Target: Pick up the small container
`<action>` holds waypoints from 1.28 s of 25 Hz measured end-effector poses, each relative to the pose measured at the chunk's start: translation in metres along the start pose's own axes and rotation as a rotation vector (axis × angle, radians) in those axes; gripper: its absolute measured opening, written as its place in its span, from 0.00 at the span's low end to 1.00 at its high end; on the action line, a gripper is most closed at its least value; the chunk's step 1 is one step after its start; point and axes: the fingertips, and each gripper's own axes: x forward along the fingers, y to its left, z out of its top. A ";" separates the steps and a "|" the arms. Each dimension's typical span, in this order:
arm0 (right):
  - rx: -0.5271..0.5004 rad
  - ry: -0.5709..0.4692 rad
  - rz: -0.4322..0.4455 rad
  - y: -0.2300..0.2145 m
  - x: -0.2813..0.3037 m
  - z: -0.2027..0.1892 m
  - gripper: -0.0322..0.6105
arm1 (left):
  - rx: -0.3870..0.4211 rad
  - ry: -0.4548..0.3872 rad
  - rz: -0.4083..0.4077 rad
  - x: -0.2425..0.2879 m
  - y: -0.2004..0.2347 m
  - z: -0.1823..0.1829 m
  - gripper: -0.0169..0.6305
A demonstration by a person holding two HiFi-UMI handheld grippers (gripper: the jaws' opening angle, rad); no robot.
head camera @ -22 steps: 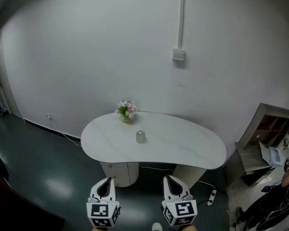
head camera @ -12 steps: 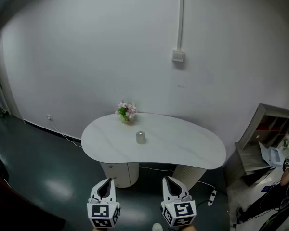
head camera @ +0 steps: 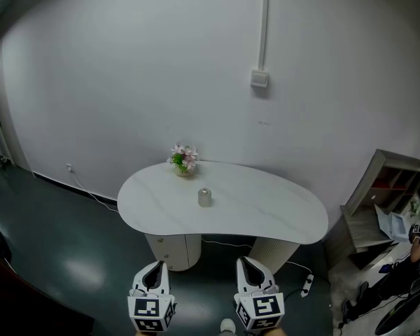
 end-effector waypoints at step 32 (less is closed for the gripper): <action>0.034 0.074 0.000 -0.066 0.124 -0.025 0.16 | 0.001 0.107 0.020 0.132 0.025 -0.023 0.04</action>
